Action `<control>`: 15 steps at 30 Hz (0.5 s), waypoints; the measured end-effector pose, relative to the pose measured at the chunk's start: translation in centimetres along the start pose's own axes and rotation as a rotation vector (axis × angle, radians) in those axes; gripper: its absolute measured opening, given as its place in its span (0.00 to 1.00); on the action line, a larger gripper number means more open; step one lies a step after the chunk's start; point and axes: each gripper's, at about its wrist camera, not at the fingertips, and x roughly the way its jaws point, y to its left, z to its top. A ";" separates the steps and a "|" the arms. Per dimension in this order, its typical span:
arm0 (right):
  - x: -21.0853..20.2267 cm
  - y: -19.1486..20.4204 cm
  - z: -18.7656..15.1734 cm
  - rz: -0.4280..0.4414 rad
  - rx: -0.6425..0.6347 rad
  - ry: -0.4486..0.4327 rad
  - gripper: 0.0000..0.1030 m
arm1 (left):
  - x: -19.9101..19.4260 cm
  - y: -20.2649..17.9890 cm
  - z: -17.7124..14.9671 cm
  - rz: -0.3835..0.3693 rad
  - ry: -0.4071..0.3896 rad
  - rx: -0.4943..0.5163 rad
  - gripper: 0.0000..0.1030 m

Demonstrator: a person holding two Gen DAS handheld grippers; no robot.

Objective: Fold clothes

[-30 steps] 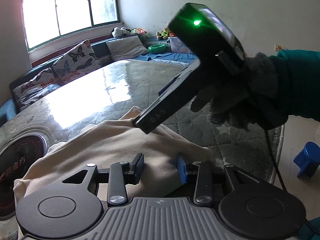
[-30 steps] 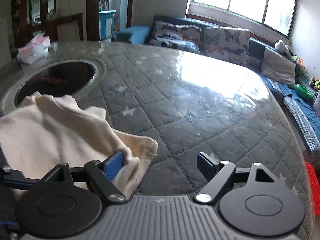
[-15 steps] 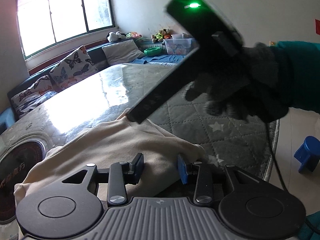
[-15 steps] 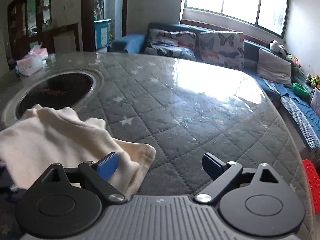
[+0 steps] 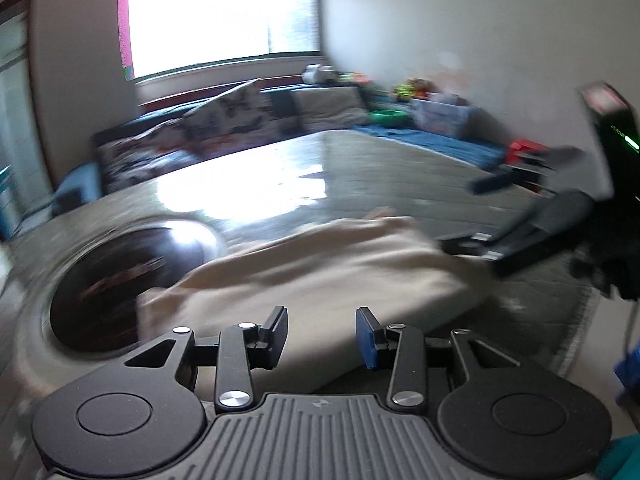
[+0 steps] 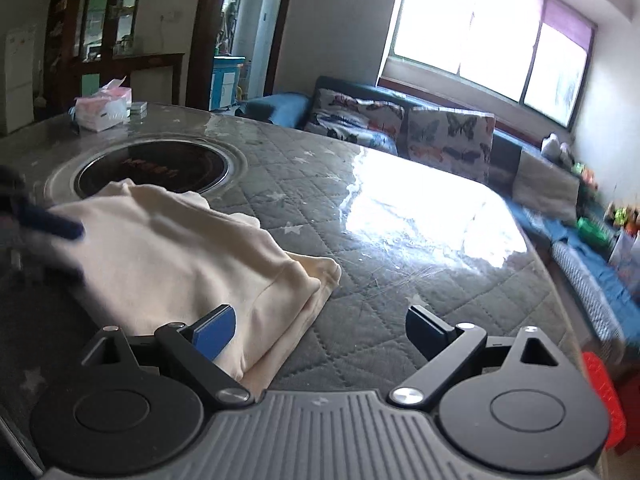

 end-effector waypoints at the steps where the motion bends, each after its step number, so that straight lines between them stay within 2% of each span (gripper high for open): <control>1: 0.1 0.2 -0.1 -0.011 -0.014 0.002 0.91 | 0.0 0.8 -0.1 0.022 0.006 -0.024 0.40; 6: 1.0 0.9 -1.2 -0.051 -0.065 0.016 0.92 | -0.6 4.4 -1.6 0.053 0.037 -0.136 0.39; 10: 1.3 1.4 -1.5 -0.082 -0.087 0.021 0.92 | -0.7 5.2 -2.5 0.045 0.038 -0.145 0.41; 15: 1.2 1.8 -0.9 -0.091 -0.126 0.017 0.92 | -1.5 6.2 -1.4 0.034 0.029 -0.172 0.40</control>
